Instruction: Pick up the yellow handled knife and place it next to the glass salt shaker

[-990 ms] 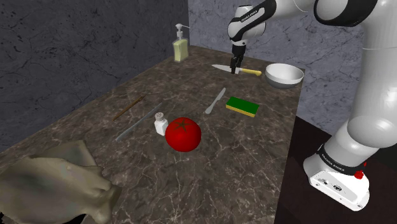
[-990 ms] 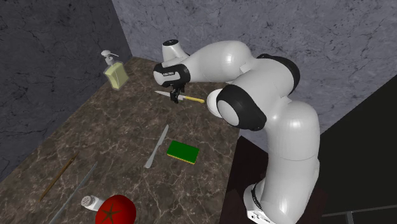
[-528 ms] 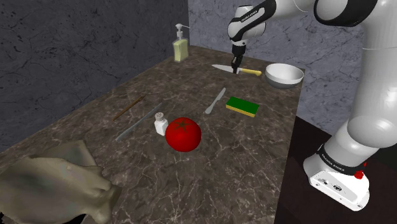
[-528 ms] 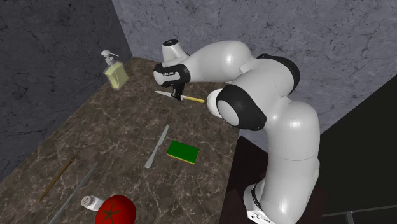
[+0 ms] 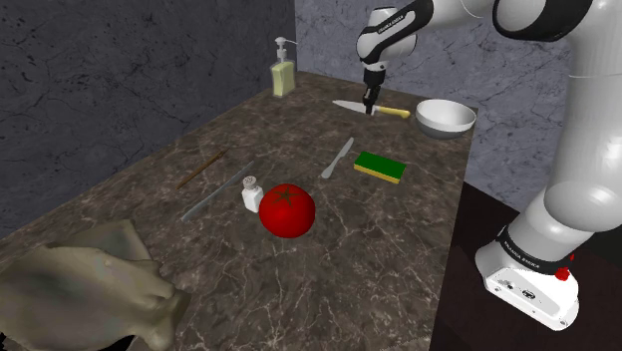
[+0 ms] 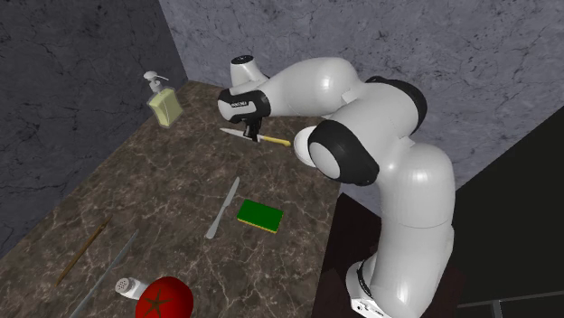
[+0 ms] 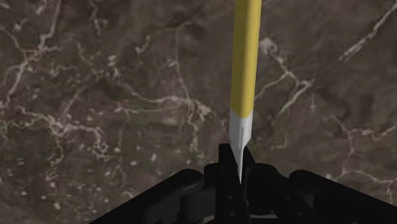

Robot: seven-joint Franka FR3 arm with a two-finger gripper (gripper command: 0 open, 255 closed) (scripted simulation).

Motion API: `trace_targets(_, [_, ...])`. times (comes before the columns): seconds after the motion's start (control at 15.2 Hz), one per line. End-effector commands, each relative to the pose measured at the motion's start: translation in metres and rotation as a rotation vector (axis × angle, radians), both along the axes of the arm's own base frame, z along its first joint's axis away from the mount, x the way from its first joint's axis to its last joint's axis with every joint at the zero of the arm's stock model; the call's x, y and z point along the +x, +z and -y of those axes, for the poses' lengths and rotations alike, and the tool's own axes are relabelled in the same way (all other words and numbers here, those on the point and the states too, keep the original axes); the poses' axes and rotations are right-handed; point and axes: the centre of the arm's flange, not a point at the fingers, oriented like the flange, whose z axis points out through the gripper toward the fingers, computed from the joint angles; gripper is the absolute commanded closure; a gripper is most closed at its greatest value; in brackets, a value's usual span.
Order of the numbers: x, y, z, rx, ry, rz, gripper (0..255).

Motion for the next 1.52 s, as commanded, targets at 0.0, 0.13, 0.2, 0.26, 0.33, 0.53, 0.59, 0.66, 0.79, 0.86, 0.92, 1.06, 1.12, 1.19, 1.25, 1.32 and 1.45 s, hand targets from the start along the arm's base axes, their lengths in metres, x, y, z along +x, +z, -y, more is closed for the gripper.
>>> trace_targets(0.0, [0.0,0.007,0.0,0.0,0.0,0.0,255])
trace_targets(0.13, [0.0,0.018,0.0,0.0,0.0,0.0,255])
trace_targets(0.2, [0.0,0.023,0.0,0.0,0.0,0.0,255])
trace_targets(0.26, [0.0,0.028,0.0,0.0,0.0,0.0,255])
trace_targets(0.33, [0.0,0.034,0.0,0.0,0.0,0.0,255])
trace_targets(0.53, [0.0,0.05,0.0,0.0,0.0,0.0,255])
trace_targets(0.59, [0.0,0.055,0.0,0.0,0.0,0.0,255])
trace_targets(0.66, [0.0,0.06,0.0,0.0,0.0,0.0,255])
trace_targets(0.79, [0.0,0.071,0.0,0.0,0.0,0.0,255])
trace_targets(0.86, [0.0,0.076,0.0,0.0,0.0,0.0,255])
trace_targets(0.92, [0.0,0.081,0.0,0.0,0.0,0.0,255])
trace_targets(1.06, [0.0,0.092,0.0,0.0,0.0,0.0,255])
trace_targets(1.12, [0.0,0.097,0.0,0.0,0.0,0.0,255])
trace_targets(1.19, [0.0,0.102,0.0,0.0,0.0,0.0,255])
trace_targets(1.25, [0.0,0.108,0.0,0.0,0.0,0.0,255])
trace_targets(1.32, [0.0,0.113,0.0,0.0,0.0,0.0,255])
trace_targets(1.45, [0.0,0.124,0.0,0.0,0.0,0.0,255])
